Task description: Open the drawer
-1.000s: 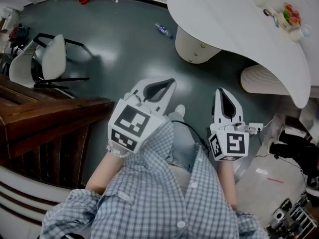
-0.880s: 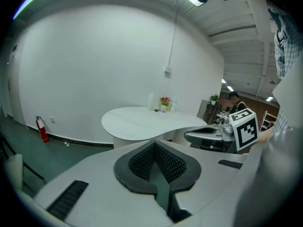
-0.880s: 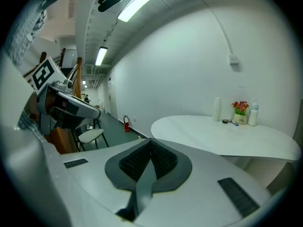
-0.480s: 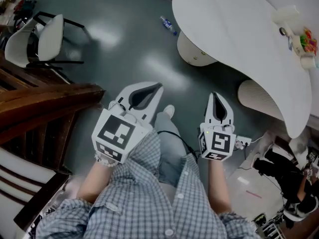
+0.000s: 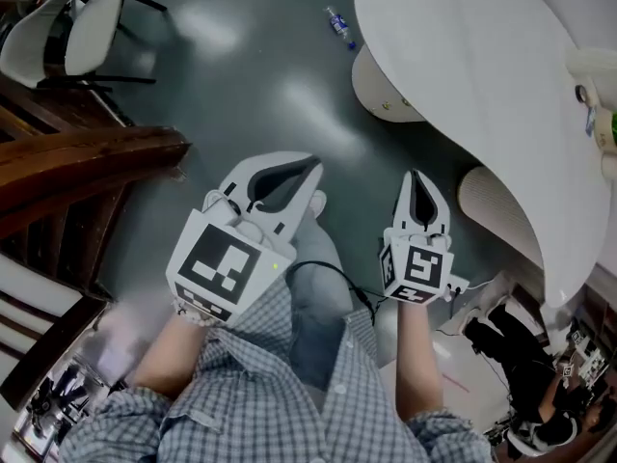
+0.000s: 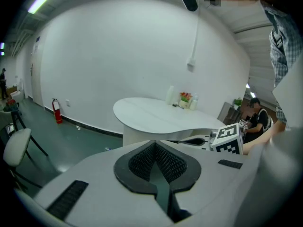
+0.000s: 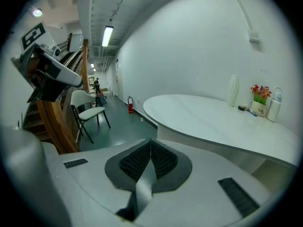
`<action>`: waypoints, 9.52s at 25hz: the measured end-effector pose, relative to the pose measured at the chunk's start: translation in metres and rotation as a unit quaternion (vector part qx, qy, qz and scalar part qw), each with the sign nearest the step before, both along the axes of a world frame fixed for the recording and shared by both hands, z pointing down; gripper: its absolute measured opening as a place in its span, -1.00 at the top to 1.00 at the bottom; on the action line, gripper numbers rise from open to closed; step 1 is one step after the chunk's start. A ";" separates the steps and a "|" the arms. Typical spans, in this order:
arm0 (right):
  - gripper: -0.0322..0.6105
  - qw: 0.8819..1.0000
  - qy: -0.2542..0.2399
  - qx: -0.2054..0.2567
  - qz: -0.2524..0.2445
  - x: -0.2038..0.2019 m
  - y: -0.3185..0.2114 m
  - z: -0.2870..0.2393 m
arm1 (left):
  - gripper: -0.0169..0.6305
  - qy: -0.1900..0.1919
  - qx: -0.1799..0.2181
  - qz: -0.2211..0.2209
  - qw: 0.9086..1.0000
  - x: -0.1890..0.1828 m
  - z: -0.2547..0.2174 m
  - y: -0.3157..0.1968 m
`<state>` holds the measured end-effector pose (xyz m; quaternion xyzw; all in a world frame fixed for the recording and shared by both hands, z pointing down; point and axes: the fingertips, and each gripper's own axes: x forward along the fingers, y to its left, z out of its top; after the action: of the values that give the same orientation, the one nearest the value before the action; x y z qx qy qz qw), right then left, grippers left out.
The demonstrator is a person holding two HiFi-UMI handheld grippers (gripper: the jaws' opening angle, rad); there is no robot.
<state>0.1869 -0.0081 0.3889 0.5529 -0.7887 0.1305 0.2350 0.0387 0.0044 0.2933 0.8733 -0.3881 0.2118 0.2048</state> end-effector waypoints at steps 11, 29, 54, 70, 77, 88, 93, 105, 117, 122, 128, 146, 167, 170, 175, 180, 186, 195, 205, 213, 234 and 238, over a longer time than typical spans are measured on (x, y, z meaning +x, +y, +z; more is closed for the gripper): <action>0.87 1.000 0.014 -0.006 0.000 -0.005 -0.051 0.068 | 0.94 0.008 -0.014 -0.025 1.000 -0.008 0.048 -0.027; 0.78 0.996 0.039 -0.022 0.076 0.004 -0.110 0.155 | 0.94 0.012 -0.052 -0.010 0.999 -0.040 0.138 -0.053; 0.57 0.988 0.043 -0.031 0.143 0.006 -0.165 0.195 | 0.94 0.012 -0.082 -0.013 0.996 -0.071 0.175 -0.054; 0.62 0.986 0.055 -0.025 0.152 0.006 -0.161 0.195 | 0.94 0.013 -0.079 -0.004 0.997 -0.082 0.174 -0.049; 0.62 0.987 0.056 -0.033 0.148 -0.006 -0.137 0.195 | 0.94 0.019 -0.076 -0.001 0.997 -0.084 0.170 -0.047; 0.62 0.986 0.052 -0.053 0.147 -0.030 -0.092 0.197 | 0.94 0.022 -0.075 0.007 0.997 -0.091 0.168 -0.045; 0.63 0.987 0.052 -0.062 0.136 -0.045 -0.073 0.201 | 0.94 0.025 -0.072 0.011 0.997 -0.095 0.167 -0.044; 0.63 0.987 0.043 -0.087 0.131 -0.074 -0.024 0.207 | 0.94 0.029 -0.068 0.019 0.997 -0.099 0.165 -0.040; 0.63 0.985 0.038 -0.108 0.128 -0.088 0.015 0.211 | 0.94 0.030 -0.068 0.027 0.997 -0.095 0.164 -0.030; 0.63 0.984 0.036 -0.115 0.129 -0.093 0.025 0.209 | 0.94 0.030 -0.065 0.030 0.997 -0.093 0.159 -0.033; 0.63 0.982 0.032 -0.124 0.137 -0.099 0.037 0.211 | 0.94 0.030 -0.067 0.032 0.997 -0.092 0.159 -0.034; 0.61 0.970 -0.032 -0.185 0.153 -0.084 0.026 0.205 | 0.94 0.008 -0.069 0.057 0.996 -0.069 0.133 -0.060; 0.87 0.983 -0.064 -0.105 0.136 -0.085 0.015 0.023 | 0.94 0.017 -0.012 0.140 0.990 -0.042 0.020 -0.064; 0.87 0.984 -0.063 -0.081 0.143 -0.078 0.006 -0.008 | 0.94 0.020 -0.007 0.151 0.988 -0.040 0.002 -0.067; 0.87 0.986 -0.057 -0.049 0.151 -0.073 -0.001 -0.050 | 0.94 0.020 0.001 0.166 0.986 -0.039 -0.028 -0.070; 0.87 0.985 -0.054 -0.023 0.164 -0.063 -0.004 -0.082 | 0.94 0.012 0.011 0.187 0.982 -0.035 -0.050 -0.073; 0.87 0.982 -0.068 0.011 0.174 -0.058 -0.007 -0.119 | 0.94 0.016 0.011 0.199 0.980 -0.034 -0.067 -0.075; 0.87 0.982 -0.051 0.051 0.175 -0.060 -0.002 -0.164 | 0.94 0.017 0.025 0.220 0.975 -0.033 -0.090 -0.073; 0.87 0.983 -0.045 0.056 0.169 -0.060 -0.002 -0.172 | 0.94 0.024 0.037 0.233 0.972 -0.021 -0.102 -0.072; 0.87 0.983 -0.041 0.055 0.172 -0.055 0.001 -0.171 | 0.94 0.015 0.027 0.240 0.970 -0.022 -0.094 -0.066; 0.87 0.986 -0.029 0.035 0.163 -0.050 0.004 -0.159 | 0.94 0.013 0.025 0.239 0.971 -0.017 -0.089 -0.062; 0.87 0.986 -0.036 0.031 0.162 -0.051 0.005 -0.157 | 0.94 0.013 0.024 0.238 0.971 -0.018 -0.089 -0.061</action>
<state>0.1363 -0.0033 0.2315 0.6756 -0.7002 0.1620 0.1644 0.0211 -0.0568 0.2040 0.9479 -0.1713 0.2339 0.1318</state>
